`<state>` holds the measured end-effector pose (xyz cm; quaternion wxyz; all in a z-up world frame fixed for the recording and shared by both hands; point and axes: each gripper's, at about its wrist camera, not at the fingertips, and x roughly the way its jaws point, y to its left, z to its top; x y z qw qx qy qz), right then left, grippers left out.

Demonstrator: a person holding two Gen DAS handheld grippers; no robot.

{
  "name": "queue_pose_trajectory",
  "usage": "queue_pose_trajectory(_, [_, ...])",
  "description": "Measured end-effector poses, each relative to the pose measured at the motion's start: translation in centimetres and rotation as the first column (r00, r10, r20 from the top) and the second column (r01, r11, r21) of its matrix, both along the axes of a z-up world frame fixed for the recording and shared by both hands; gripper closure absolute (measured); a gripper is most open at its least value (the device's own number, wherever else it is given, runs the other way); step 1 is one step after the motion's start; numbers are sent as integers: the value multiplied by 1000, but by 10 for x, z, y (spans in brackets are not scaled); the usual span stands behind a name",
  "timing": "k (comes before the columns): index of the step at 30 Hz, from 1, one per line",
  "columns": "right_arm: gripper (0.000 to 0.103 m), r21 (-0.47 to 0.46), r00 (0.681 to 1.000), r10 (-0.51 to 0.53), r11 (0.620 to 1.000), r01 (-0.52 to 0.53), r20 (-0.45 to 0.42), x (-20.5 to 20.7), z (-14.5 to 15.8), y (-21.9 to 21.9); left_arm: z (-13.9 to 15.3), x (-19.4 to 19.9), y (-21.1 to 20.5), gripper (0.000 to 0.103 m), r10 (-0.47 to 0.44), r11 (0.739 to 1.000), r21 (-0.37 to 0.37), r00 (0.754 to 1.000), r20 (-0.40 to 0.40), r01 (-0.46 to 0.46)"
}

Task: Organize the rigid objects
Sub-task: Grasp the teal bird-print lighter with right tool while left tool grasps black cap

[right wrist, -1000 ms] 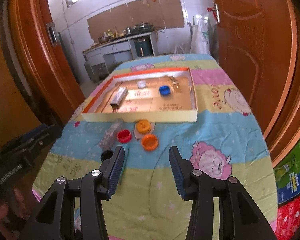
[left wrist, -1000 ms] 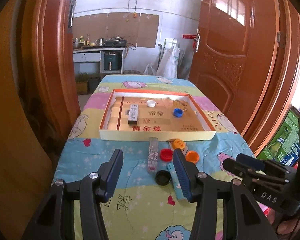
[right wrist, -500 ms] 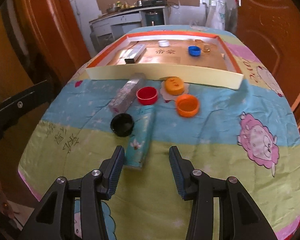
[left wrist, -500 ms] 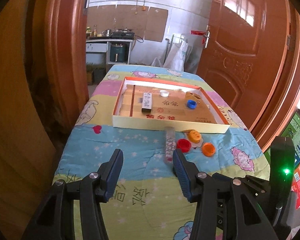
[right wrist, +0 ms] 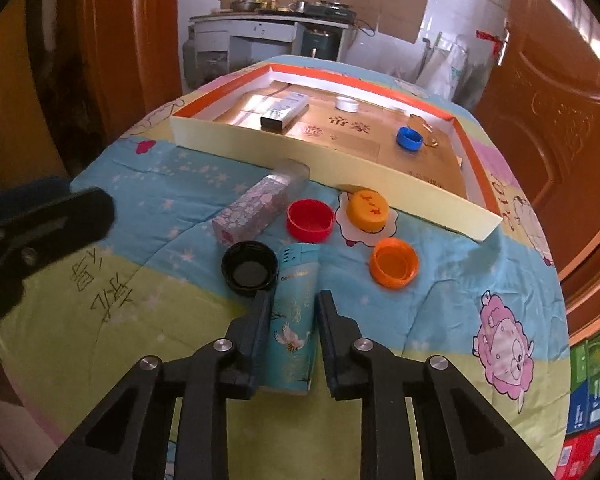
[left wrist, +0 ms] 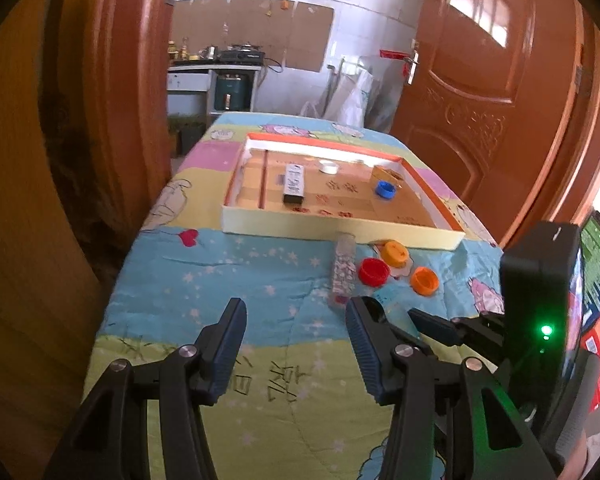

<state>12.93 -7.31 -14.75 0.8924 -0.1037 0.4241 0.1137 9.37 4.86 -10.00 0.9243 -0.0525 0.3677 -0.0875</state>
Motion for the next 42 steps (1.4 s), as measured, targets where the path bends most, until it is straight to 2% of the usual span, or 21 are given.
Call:
queue_pose_trajectory(11, [80,96,997,-72,993,73,-17,-30,1,-54,-20,7,-54,51,-130,990,46,990,-62,132])
queue_pose_trajectory(16, [80,125,996,-91,988,93,-19,-34,1,-70,-33,20,-71,51,-131,987,78,987,-91,138])
queue_pose_trajectory(22, [80,171,996,-87,981,90,-25,-36,0,-82,-45,32,-77,53,-107,990,80,987,-123,118])
queue_pose_trajectory(24, [80,183,996,-83,979,86,-25,-36,0,-84,-45,34,-75,68,-91,992,75,989,-120,101])
queue_pose_trajectory(25, [80,187,996,-81,979,84,-24,-36,-1,-85,-45,35,-74,72,-83,993,74,990,-118,92])
queue_pose_trajectory(29, [80,198,997,-74,977,76,-18,-36,-1,-86,-45,38,-69,72,-88,995,41,989,-118,94])
queue_pose_trajectory(42, [80,198,997,-83,977,83,-12,-39,2,-88,-31,26,-66,72,-86,995,38,992,-90,90])
